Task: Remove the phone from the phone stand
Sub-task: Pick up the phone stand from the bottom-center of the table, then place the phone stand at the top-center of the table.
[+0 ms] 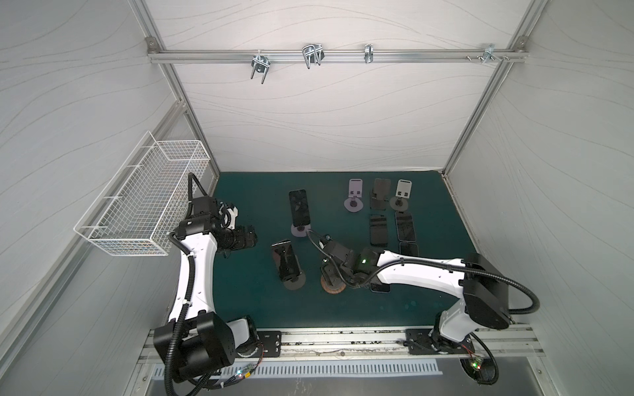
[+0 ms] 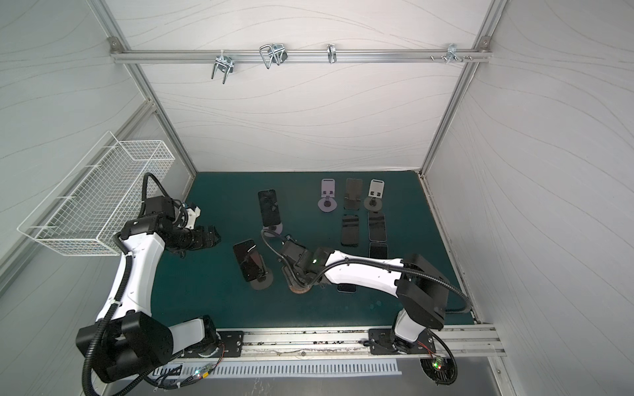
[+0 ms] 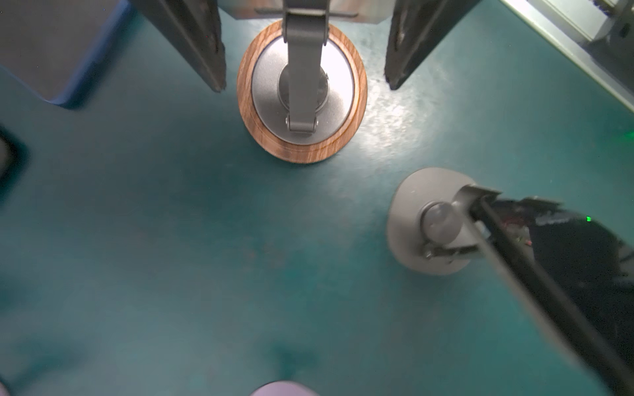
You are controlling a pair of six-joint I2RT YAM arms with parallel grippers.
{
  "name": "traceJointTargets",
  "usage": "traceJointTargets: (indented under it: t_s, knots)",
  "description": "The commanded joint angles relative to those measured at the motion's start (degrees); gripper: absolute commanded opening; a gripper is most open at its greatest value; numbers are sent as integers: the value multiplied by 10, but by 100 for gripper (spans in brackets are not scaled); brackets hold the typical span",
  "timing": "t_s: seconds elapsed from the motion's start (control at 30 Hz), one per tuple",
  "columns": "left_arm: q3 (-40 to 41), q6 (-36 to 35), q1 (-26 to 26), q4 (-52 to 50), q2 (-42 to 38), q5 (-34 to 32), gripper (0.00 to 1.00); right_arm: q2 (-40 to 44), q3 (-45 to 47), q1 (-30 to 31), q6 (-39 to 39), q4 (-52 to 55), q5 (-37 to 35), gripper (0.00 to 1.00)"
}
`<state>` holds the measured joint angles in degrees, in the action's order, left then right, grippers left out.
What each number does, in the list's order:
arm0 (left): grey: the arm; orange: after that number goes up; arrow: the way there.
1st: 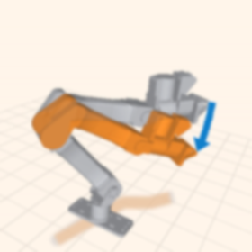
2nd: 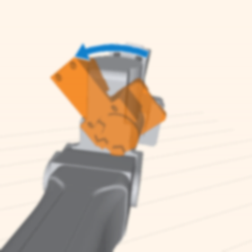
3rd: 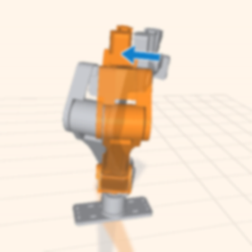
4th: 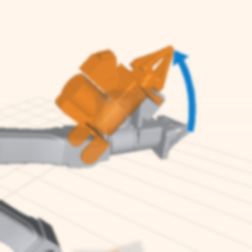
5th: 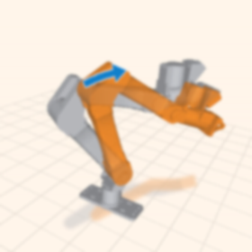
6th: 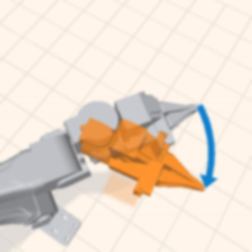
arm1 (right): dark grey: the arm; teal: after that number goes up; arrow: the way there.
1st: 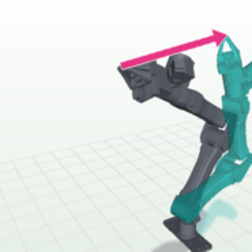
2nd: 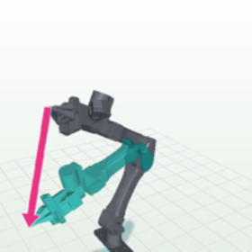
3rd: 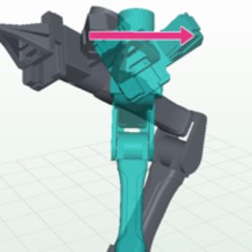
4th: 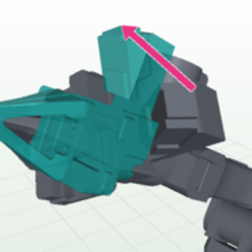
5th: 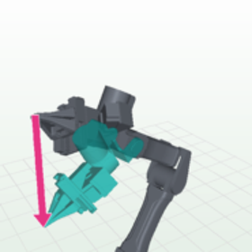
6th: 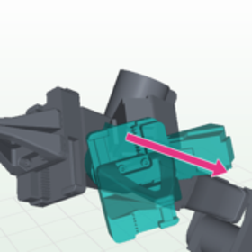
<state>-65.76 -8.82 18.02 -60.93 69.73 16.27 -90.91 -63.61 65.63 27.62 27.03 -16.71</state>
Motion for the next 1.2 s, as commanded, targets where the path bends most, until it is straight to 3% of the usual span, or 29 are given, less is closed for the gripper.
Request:
traceJointTargets:
  t_s: [0.0,0.17,0.37,0.83,1.17]
  knots:
    - [-7,-9,2,12,-3,-1,99,43,-33,-55,-10,21,33,60]
    - [-10,-8,2,11,-1,0,99,10,-101,-127,-47,36,42,62]
    - [-6,-9,3,11,-2,1,99,-92,-242,-185,-72,55,53,62]
    - [-8,-8,3,4,2,13,99,-374,-568,-248,-122,72,37,60]
    - [-10,-8,2,1,7,13,99,-492,-685,-265,-156,65,21,61]
